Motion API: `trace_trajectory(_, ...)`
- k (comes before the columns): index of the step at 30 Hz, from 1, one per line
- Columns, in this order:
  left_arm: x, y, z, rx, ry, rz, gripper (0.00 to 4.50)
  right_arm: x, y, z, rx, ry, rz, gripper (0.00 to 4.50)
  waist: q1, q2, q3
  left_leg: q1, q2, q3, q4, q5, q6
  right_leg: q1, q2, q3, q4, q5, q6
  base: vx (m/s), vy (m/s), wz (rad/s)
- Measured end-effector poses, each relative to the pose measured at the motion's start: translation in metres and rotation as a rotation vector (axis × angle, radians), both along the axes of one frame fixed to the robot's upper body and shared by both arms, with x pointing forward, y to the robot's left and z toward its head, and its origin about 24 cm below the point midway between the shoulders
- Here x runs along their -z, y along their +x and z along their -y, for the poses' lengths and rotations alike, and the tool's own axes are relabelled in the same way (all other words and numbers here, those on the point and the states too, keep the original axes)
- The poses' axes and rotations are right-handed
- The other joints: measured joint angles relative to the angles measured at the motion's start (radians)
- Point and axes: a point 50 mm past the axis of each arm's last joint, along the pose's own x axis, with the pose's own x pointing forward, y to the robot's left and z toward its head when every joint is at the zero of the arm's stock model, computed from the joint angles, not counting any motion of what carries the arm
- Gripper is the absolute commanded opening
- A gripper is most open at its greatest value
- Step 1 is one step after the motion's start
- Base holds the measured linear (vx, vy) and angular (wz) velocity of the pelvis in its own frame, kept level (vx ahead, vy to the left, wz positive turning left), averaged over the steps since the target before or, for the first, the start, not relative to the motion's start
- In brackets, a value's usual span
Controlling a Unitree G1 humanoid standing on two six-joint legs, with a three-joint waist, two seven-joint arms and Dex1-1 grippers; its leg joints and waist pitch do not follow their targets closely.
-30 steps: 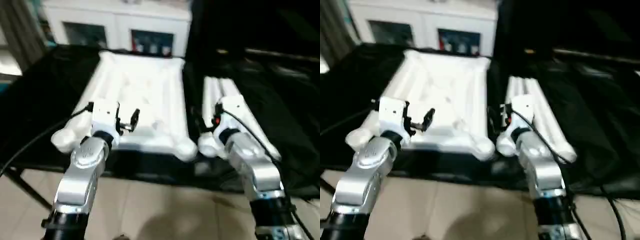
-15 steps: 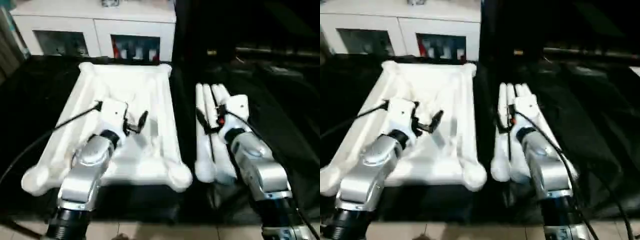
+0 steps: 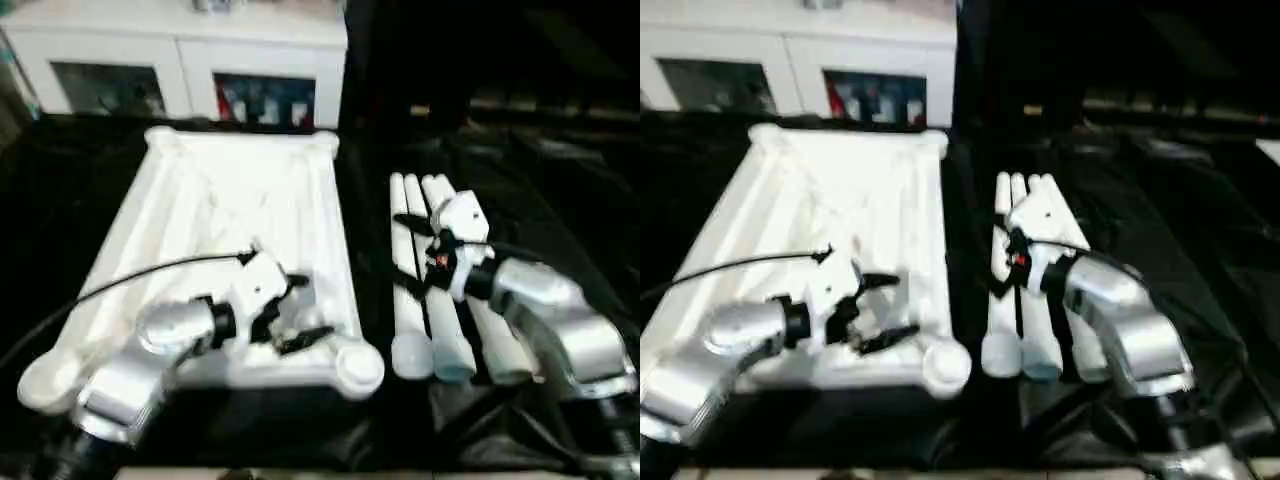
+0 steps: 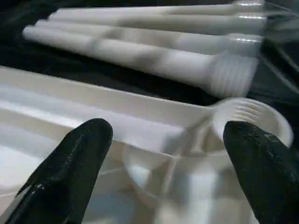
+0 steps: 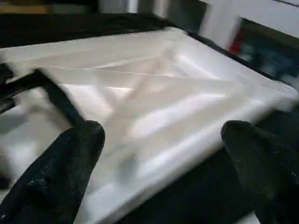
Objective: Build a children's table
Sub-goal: Move to table
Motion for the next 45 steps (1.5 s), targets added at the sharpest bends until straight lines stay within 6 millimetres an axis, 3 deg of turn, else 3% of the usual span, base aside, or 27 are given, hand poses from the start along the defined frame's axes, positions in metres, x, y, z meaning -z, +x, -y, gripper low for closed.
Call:
trace_trajectory(3, 0.004, 0.005, -0.003, 0.079, 0.066, -0.029, 4.40, -0.002, -0.006, 0.003, -0.096, -0.045, -0.049, 4.50, -0.001, 0.005, 0.006, 0.014, 0.002, 0.003, -0.008, 0.000, 0.000, 0.008, 0.000, -0.001, -0.013, -0.002, 0.003, -0.104, 0.009, 0.00)
trace_trajectory(4, 0.007, 0.007, -0.005, 0.088, 0.091, -0.034, 4.14, -0.002, -0.008, 0.003, -0.126, -0.051, -0.060, 4.50, -0.004, 0.007, 0.007, 0.016, 0.002, 0.003, -0.013, 0.000, 0.000, 0.010, 0.000, -0.003, -0.022, -0.002, 0.003, -0.095, 0.025, -0.08)
trace_trajectory(9, 0.010, 0.029, -0.012, 0.095, 0.176, -0.047, 3.81, -0.003, -0.015, 0.002, -0.203, -0.076, -0.111, 4.50, -0.023, 0.011, 0.011, 0.009, 0.004, 0.001, -0.020, 0.000, 0.000, 0.009, -0.009, -0.023, -0.049, -0.002, 0.003, -0.067, 0.041, -0.17)
trace_trajectory(12, 0.009, 0.037, -0.017, 0.092, 0.197, -0.056, 3.58, -0.005, -0.018, 0.003, -0.224, -0.082, -0.125, 4.50, -0.031, 0.015, 0.013, 0.011, 0.004, 0.002, -0.020, 0.000, 0.000, 0.010, -0.015, -0.036, -0.059, -0.002, 0.003, -0.072, 0.037, -0.13)
trace_trajectory(14, 0.010, 0.044, -0.025, 0.069, 0.227, -0.072, 3.38, -0.004, -0.021, 0.003, -0.243, -0.089, -0.145, 4.50, -0.035, 0.021, 0.017, 0.012, 0.009, -0.001, -0.022, 0.000, 0.000, 0.014, -0.019, -0.055, -0.072, -0.003, 0.002, -0.068, 0.032, -0.16)
trace_trajectory(15, 0.011, 0.046, -0.030, 0.055, 0.240, -0.083, 3.25, -0.005, -0.022, 0.001, -0.253, -0.087, -0.146, 4.50, -0.037, 0.030, 0.022, 0.014, 0.012, -0.007, -0.025, 0.000, 0.000, 0.021, -0.019, -0.073, -0.078, -0.007, -0.005, -0.129, 0.013, -0.13)
trace_trajectory(16, 0.012, 0.048, -0.032, 0.054, 0.253, -0.090, 3.25, -0.005, -0.023, 0.001, -0.257, -0.088, -0.149, 4.50, -0.030, 0.039, 0.029, 0.009, 0.017, 0.000, -0.033, 0.000, 0.000, 0.020, -0.019, -0.085, -0.045, -0.031, -0.029, -0.129, 0.013, -0.13)
trace_trajectory(17, 0.010, 0.052, -0.031, 0.061, 0.263, -0.086, 3.15, -0.003, -0.025, 0.003, -0.258, -0.094, -0.157, 4.50, -0.013, 0.032, 0.027, 0.006, 0.023, 0.022, -0.033, 0.000, 0.000, 0.013, -0.023, -0.085, 0.030, -0.068, -0.049, -0.137, -0.016, 0.09)
trace_trajectory(18, 0.004, 0.055, -0.031, 0.064, 0.266, -0.065, 2.92, -0.001, -0.026, 0.004, -0.256, -0.097, -0.169, 4.50, 0.033, -0.006, 0.016, 0.003, 0.025, 0.068, -0.032, 0.002, -0.001, 0.030, -0.021, -0.053, 0.107, -0.111, -0.053, 0.028, -0.150, 0.12)
trace_trajectory(19, 0.004, 0.055, -0.034, 0.057, 0.268, -0.065, 2.92, -0.004, -0.024, 0.003, -0.256, -0.098, -0.159, 4.50, 0.052, -0.014, 0.013, -0.005, 0.023, 0.055, 0.013, -0.009, -0.014, 0.013, -0.013, -0.028, 0.113, -0.103, -0.018, 0.028, -0.150, 0.12)
trace_trajectory(20, 0.011, 0.053, -0.039, 0.043, 0.271, -0.096, 2.87, -0.005, -0.024, 0.002, -0.258, -0.095, -0.153, 4.50, 0.074, -0.001, 0.011, -0.004, 0.015, 0.009, 0.052, -0.011, -0.014, 0.006, -0.008, -0.030, 0.117, -0.103, -0.019, 0.118, -0.170, 0.02)
trace_trajectory(21, 0.012, 0.053, -0.040, 0.039, 0.267, -0.098, 2.85, -0.003, -0.025, 0.003, -0.257, -0.094, -0.159, 4.50, 0.090, 0.015, 0.004, 0.011, 0.004, -0.030, 0.057, -0.011, -0.015, 0.008, 0.011, -0.022, 0.113, -0.101, -0.020, 0.034, -0.062, 0.19)
trace_trajectory(22, 0.009, 0.056, -0.040, 0.041, 0.284, -0.088, 2.78, -0.001, -0.026, 0.002, -0.255, -0.089, -0.167, 4.50, 0.099, 0.024, 0.002, 0.023, 0.003, -0.024, 0.029, -0.014, -0.033, 0.005, 0.018, -0.013, 0.097, -0.094, -0.025, 0.034, -0.062, 0.19)
trace_trajectory(23, 0.009, 0.058, -0.042, 0.033, 0.301, -0.085, 2.52, 0.000, -0.026, 0.002, -0.254, -0.089, -0.170, 4.50, 0.096, 0.020, 0.004, 0.024, 0.009, -0.007, 0.006, -0.007, -0.030, 0.000, 0.024, -0.002, 0.079, -0.078, -0.029, -0.085, -0.061, 0.34)
trace_trajectory(24, 0.011, 0.061, -0.045, 0.016, 0.334, -0.081, 2.52, 0.000, -0.025, 0.001, -0.251, -0.088, -0.167, 4.50, 0.097, 0.018, 0.005, 0.024, 0.014, 0.007, -0.009, -0.006, -0.029, 0.004, 0.025, 0.000, 0.059, -0.060, -0.032, -0.084, -0.035, 0.24)
trace_trajectory(25, 0.013, 0.063, -0.049, -0.006, 0.359, -0.080, 2.46, -0.001, -0.025, 0.000, -0.251, -0.087, -0.164, 4.50, 0.097, 0.019, 0.004, 0.025, 0.018, 0.015, -0.013, -0.003, -0.028, 0.009, 0.024, 0.000, 0.051, -0.045, -0.038, -0.084, -0.035, 0.24)
trace_trajectory(27, 0.018, 0.067, -0.058, -0.067, 0.405, -0.087, 2.39, -0.001, -0.025, 0.000, -0.248, -0.085, -0.162, 4.50, 0.090, 0.019, 0.004, 0.024, 0.024, 0.024, -0.013, -0.002, -0.028, 0.016, 0.023, -0.001, 0.042, -0.039, -0.037, 0.000, 0.000, 0.00)
trace_trajectory(30, 0.025, 0.069, -0.060, -0.097, 0.409, -0.096, 2.05, 0.000, -0.025, 0.000, -0.245, -0.085, -0.165, 4.50, 0.079, 0.018, 0.004, 0.020, 0.024, 0.027, -0.013, 0.013, -0.019, 0.014, 0.021, -0.001, 0.036, -0.033, -0.031, 0.000, 0.000, 0.00)
trace_trajectory(32, 0.024, 0.071, -0.055, -0.083, 0.398, -0.088, 2.06, 0.000, -0.025, 0.000, -0.244, -0.084, -0.166, 4.50, 0.078, 0.018, 0.004, 0.017, 0.024, 0.028, -0.016, 0.013, -0.019, 0.015, 0.021, -0.001, 0.024, -0.029, -0.029, 0.000, 0.000, 0.00)
trace_trajectory(38, 0.019, 0.081, -0.045, -0.024, 0.414, -0.024, 1.41, 0.000, -0.025, 0.000, -0.242, -0.084, -0.165, 4.50, 0.079, 0.018, 0.004, 0.003, 0.024, 0.030, -0.018, 0.017, -0.013, 0.009, 0.021, -0.001, 0.010, -0.023, -0.025, 0.000, 0.000, 0.00)
trace_trajectory(45, 0.015, 0.088, -0.041, 0.017, 0.462, -0.023, 0.85, 0.001, -0.025, 0.000, -0.232, -0.092, -0.160, 4.50, 0.074, 0.020, 0.004, 0.003, 0.024, 0.030, -0.018, 0.016, -0.012, 0.008, 0.021, -0.001, 0.007, -0.023, -0.024, 0.000, 0.000, 0.00)
